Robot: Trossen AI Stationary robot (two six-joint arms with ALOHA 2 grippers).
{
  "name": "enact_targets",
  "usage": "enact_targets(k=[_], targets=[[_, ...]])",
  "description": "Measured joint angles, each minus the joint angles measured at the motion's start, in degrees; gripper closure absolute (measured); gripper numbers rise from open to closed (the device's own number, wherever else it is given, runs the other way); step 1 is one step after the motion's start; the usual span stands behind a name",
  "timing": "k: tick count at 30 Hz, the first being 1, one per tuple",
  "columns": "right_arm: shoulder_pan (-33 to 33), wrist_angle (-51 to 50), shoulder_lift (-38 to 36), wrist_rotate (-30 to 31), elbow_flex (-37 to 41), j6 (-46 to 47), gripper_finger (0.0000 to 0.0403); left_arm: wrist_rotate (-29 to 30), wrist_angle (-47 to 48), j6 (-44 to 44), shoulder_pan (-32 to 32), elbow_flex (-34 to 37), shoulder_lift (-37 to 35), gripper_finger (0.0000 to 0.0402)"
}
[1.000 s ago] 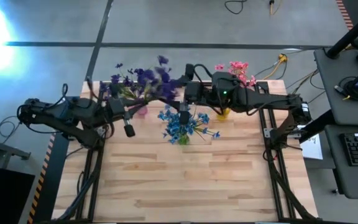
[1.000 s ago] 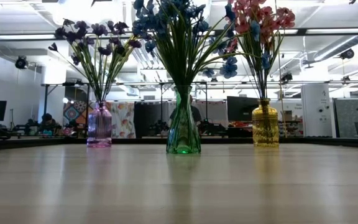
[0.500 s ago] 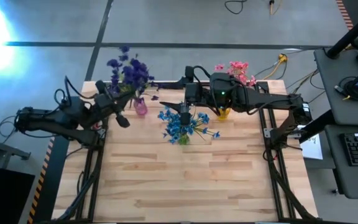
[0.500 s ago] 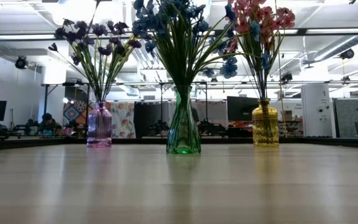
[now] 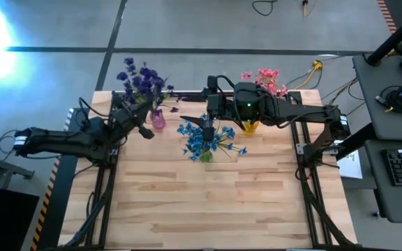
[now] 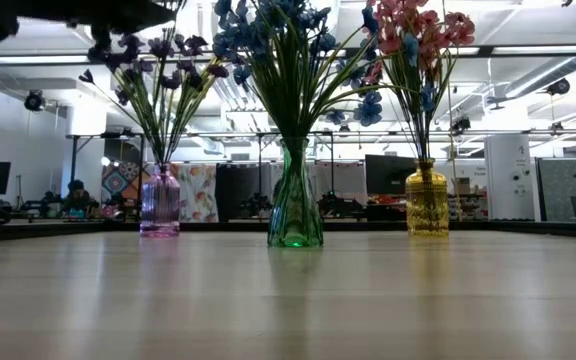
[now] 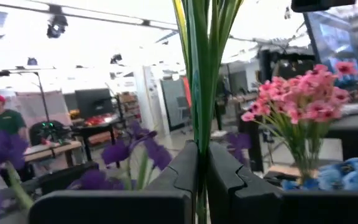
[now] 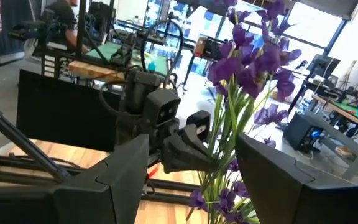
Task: Sort flowers into vase by color
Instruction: Put the violet flowers into the violet vase
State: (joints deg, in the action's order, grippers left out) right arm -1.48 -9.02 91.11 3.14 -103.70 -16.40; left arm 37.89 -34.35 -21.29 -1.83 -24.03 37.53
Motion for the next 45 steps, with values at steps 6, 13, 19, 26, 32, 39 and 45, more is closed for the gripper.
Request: enact_targets(k=[6,13,19,26,32,39,45], targets=[[0.0,-0.4,0.0,0.0,0.0,0.4,0.017,-7.4,-11.4,-1.0,-3.6,7.0,-0.8,0.0401],[0.0,-1.3,0.0,0.0,0.0,1.3,0.017,-7.2,-13.2,-0.6,-6.0,9.7,-0.6,0.0401],[0.0,-1.4,0.0,0.0,0.0,1.5,0.017,-7.1,-13.2,-0.5,-6.7,9.7,0.1,0.0401],[0.0,-1.5,0.0,0.0,0.0,1.5,0.017,-7.1,-13.5,-0.2,-7.8,9.9,0.1,0.0401],[0.0,-1.5,0.0,0.0,0.0,1.4,0.017,-7.4,-13.4,-0.3,-10.0,9.9,0.6,0.0401],[0.0,-1.5,0.0,0.0,0.0,1.4,0.017,-8.5,-14.0,1.5,-12.0,9.9,2.1,0.0401],[0.0,-1.5,0.0,0.0,0.0,1.4,0.017,-6.9,-14.2,4.8,-14.3,9.9,4.1,0.0401]])
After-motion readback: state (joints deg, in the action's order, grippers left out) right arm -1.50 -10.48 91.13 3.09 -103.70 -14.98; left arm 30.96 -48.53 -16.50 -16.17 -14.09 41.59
